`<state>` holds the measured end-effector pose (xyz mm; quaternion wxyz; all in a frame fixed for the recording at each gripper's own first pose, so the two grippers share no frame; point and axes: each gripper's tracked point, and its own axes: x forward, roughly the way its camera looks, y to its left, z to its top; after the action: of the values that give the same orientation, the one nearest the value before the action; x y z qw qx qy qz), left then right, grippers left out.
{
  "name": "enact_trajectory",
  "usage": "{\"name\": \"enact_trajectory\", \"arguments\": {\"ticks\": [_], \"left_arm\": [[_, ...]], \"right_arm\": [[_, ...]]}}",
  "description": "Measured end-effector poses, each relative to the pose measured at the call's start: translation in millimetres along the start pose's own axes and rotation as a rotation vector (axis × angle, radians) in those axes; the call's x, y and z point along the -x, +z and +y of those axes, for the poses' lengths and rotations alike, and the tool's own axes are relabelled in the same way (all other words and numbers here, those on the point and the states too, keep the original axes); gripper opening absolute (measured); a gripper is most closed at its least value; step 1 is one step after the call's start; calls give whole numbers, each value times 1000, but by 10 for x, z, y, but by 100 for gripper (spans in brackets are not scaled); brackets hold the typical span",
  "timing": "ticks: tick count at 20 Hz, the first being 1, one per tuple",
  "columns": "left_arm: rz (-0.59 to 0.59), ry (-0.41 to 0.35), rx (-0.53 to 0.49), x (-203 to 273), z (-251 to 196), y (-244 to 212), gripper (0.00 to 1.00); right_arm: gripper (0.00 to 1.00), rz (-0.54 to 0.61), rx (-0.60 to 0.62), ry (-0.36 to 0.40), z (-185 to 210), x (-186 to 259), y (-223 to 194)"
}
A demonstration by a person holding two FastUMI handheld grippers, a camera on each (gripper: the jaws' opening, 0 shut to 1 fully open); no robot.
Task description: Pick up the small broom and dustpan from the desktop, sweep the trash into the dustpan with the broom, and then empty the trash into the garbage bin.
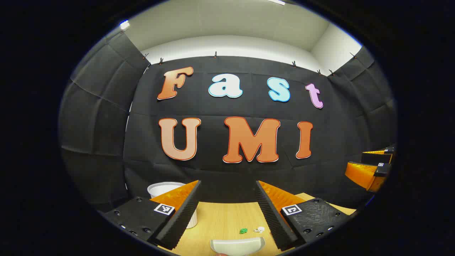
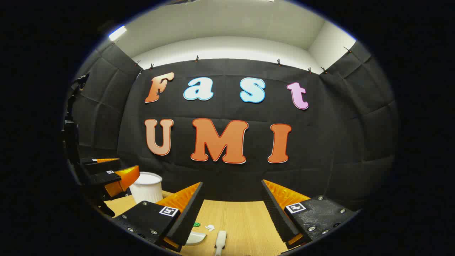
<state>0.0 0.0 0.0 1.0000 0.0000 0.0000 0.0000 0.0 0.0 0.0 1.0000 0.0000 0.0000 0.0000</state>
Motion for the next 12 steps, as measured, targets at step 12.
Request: {"name": "enact_trajectory", "arguments": {"ticks": [12], "left_arm": [[30,1,-16,-24,-7,-87,94]], "right_arm": [[94,9,12,17,70,-35,-46]]}}
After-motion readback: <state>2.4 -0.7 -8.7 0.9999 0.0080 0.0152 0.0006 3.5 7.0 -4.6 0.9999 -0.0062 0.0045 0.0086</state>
